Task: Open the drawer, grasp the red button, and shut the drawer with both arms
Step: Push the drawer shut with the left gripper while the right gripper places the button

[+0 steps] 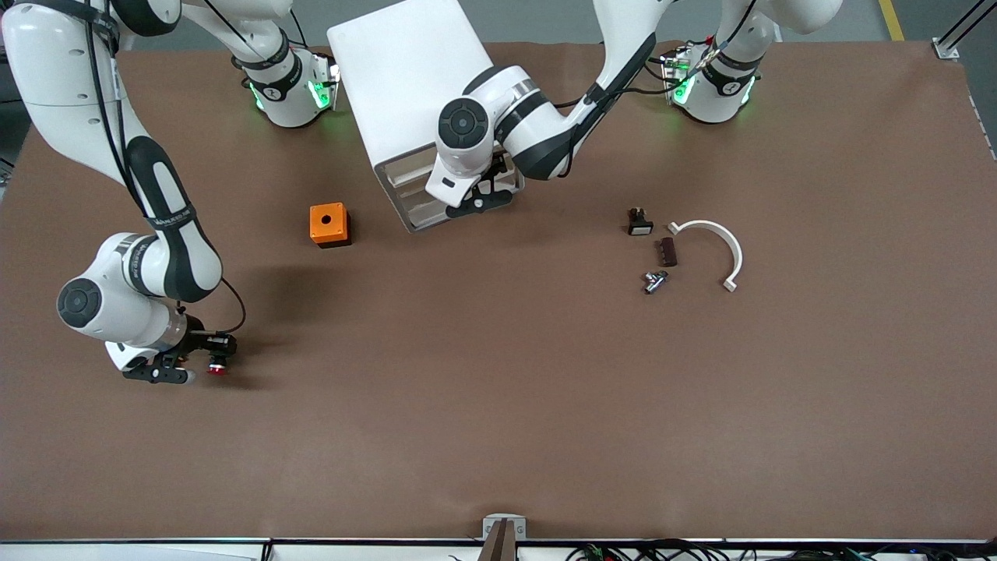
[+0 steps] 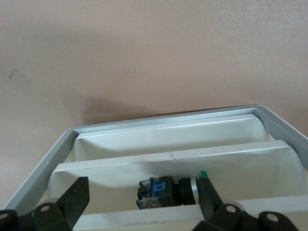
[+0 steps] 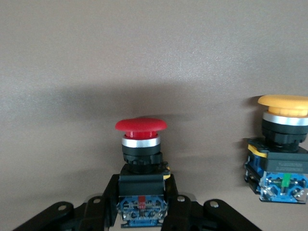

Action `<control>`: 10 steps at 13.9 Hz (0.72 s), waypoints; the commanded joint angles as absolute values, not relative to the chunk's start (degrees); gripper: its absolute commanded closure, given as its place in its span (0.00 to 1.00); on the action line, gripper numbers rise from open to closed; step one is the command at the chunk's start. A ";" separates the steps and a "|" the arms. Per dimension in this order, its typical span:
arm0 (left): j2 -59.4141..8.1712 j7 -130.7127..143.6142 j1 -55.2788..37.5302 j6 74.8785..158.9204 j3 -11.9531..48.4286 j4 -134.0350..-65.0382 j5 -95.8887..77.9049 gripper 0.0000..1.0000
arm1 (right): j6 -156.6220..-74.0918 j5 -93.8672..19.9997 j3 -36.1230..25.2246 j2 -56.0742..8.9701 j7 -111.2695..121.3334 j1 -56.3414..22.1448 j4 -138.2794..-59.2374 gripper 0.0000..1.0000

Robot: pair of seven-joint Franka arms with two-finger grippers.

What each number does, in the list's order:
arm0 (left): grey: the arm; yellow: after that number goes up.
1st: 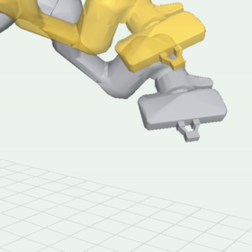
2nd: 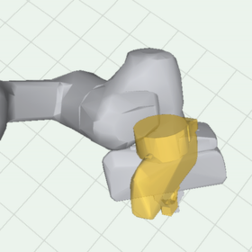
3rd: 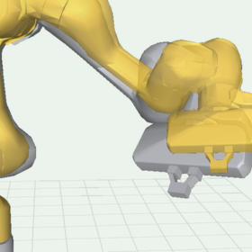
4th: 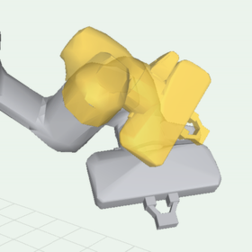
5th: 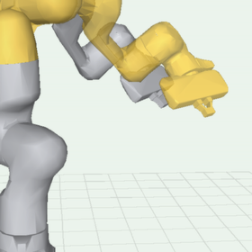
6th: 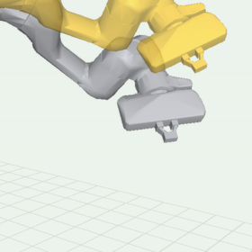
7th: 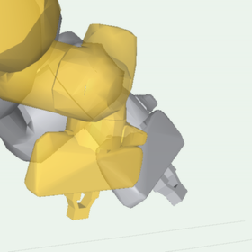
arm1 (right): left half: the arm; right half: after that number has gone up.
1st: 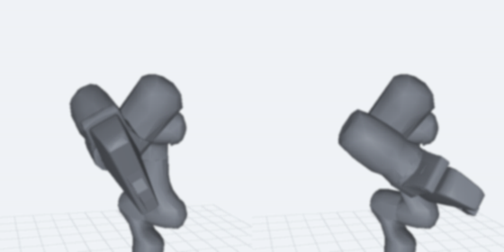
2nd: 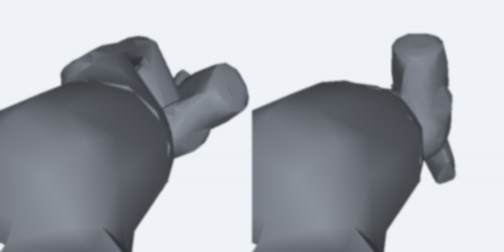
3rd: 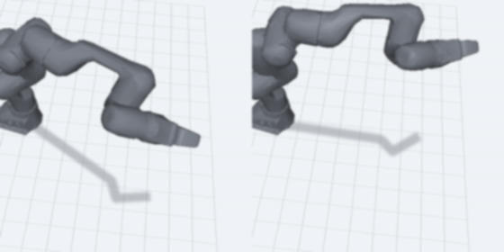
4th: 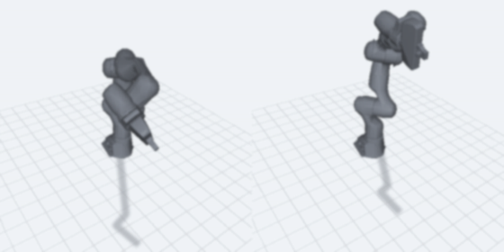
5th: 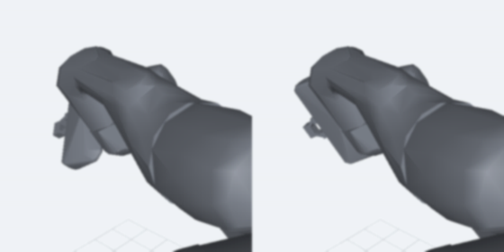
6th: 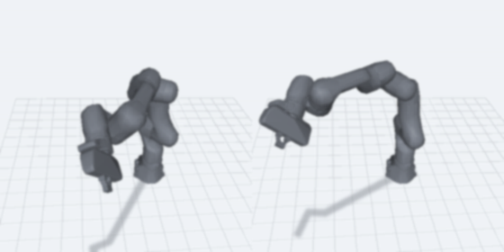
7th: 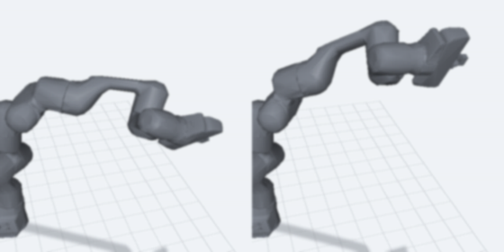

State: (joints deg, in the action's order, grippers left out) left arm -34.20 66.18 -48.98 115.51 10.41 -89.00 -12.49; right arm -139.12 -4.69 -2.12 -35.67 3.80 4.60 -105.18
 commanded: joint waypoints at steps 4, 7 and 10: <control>-32.35 64.69 -49.40 115.58 10.90 -90.09 -9.40 0.00 | -140.01 -5.54 -1.05 -35.77 4.40 5.62 -105.56 0.57; -31.47 65.21 -46.68 115.58 10.28 -89.39 -8.70 0.00 | -140.01 -5.54 -1.05 -35.86 4.04 5.36 -105.47 0.00; -30.06 65.57 -42.38 115.31 10.20 -88.51 -8.61 0.00 | -139.39 -5.45 -1.05 -35.34 4.13 4.75 -104.68 0.00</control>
State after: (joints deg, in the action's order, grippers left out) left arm -32.07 65.41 -45.09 115.62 10.05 -88.17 -9.83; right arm -139.47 -4.75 -1.77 -36.00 3.79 4.58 -105.10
